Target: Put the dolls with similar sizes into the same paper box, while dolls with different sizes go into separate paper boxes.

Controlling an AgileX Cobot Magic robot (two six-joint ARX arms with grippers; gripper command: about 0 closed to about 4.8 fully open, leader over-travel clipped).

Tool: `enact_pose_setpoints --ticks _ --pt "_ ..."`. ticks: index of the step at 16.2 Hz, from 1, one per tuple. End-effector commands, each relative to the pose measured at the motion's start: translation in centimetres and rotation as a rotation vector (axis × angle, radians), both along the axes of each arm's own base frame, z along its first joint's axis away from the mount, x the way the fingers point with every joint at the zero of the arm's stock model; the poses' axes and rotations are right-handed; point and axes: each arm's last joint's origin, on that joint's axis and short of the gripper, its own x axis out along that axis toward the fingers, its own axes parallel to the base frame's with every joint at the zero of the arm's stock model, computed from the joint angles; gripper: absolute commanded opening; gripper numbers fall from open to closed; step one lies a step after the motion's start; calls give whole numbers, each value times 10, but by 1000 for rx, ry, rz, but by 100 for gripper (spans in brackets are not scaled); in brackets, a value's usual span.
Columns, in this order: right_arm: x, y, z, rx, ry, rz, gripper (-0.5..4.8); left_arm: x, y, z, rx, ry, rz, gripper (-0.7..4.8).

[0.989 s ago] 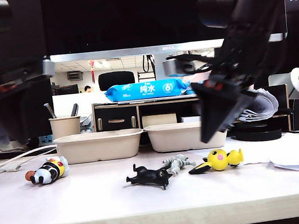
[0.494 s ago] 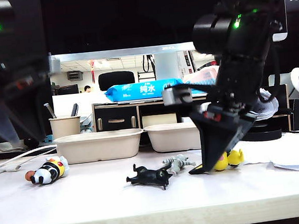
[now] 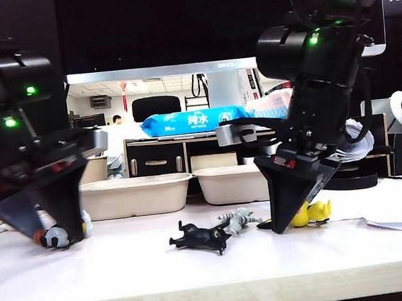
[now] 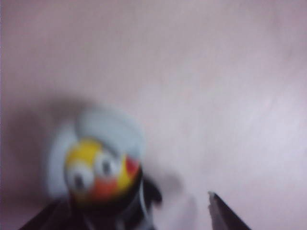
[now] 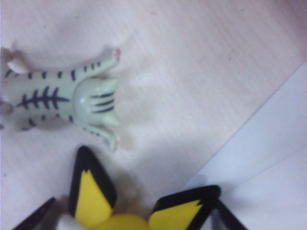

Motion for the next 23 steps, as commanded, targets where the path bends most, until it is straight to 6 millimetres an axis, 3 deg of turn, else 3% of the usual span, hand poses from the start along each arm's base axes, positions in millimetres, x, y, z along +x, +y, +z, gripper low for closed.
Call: enact_pose_setpoints --ticks 1,2,3,4,7,8,12,14,17,18,21,23 --pt "-2 -1 -6 -10 34 4 398 4 -1 -10 -8 20 30 389" --pt "-2 -1 -7 -11 35 4 377 5 -1 -12 -8 20 29 326" --pt "-3 -1 -7 -13 40 4 280 6 -2 -15 -13 27 23 215" --pt "-4 -2 -7 -20 50 4 191 6 -2 -16 -24 37 19 163" --pt "-3 -2 -7 -38 44 -7 122 5 -2 -16 -24 47 17 75" --pt "-3 -2 -6 -33 42 -20 50 4 -2 -16 -22 53 19 2" --pt "8 4 16 24 5 -77 44 2 -1 -14 -19 70 30 -6" --pt "18 13 52 160 -40 -57 39 1 -1 -2 -37 26 55 -6" --pt "33 32 77 329 -129 -52 39 8 -3 23 -127 -141 93 -6" --pt "40 45 85 379 -193 -40 39 13 -5 40 -182 -233 126 -6" --pt "64 70 90 432 -237 -47 40 33 -8 70 -214 -472 179 -6" --pt "89 85 85 460 -234 -76 45 49 -9 68 -191 -567 217 -6"
